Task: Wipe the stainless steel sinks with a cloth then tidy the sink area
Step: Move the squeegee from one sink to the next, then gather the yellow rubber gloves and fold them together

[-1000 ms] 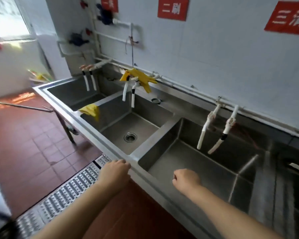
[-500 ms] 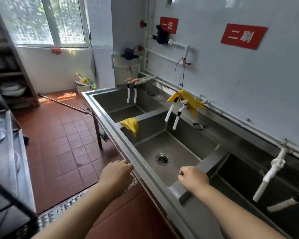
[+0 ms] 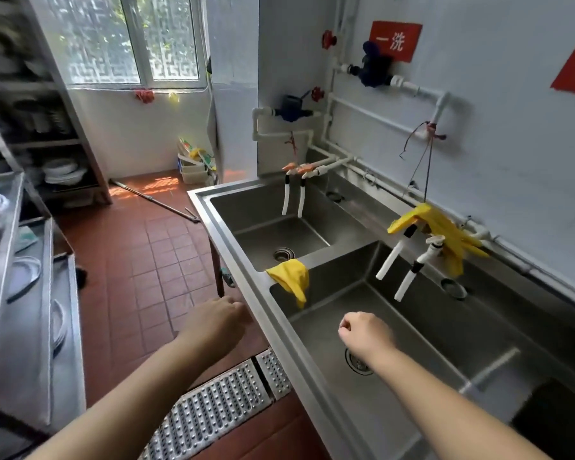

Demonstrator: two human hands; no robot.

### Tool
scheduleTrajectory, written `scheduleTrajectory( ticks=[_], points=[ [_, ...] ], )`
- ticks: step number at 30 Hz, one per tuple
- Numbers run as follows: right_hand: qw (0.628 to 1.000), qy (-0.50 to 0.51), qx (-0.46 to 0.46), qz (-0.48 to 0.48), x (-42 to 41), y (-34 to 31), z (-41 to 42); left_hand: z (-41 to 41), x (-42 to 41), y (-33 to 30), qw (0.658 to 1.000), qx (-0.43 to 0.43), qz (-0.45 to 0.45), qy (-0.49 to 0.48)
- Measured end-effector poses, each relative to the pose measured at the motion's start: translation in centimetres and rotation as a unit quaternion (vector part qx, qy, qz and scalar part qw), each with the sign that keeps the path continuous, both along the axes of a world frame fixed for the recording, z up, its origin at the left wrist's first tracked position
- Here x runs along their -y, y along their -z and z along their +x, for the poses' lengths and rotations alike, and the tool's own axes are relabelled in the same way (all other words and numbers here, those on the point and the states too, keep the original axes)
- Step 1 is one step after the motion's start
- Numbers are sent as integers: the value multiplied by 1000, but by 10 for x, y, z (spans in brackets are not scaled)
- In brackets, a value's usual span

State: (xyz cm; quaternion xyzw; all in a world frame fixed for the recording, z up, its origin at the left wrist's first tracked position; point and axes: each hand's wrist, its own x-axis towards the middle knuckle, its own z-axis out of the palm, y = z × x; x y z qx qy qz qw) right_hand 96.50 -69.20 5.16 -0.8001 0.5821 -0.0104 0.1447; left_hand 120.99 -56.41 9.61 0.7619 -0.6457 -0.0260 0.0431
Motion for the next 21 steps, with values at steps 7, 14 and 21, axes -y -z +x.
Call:
scheduleTrajectory(
  ticks=[7, 14, 21],
  points=[
    [999, 33, 28, 11, 60, 15, 67, 62, 80, 25, 999, 11, 39, 25],
    [994, 94, 46, 24, 129, 43, 156, 145, 185, 40, 994, -32, 49, 89],
    [990, 125, -17, 66, 180, 87, 222, 214, 263, 67, 985, -64, 99, 127]
  ],
)
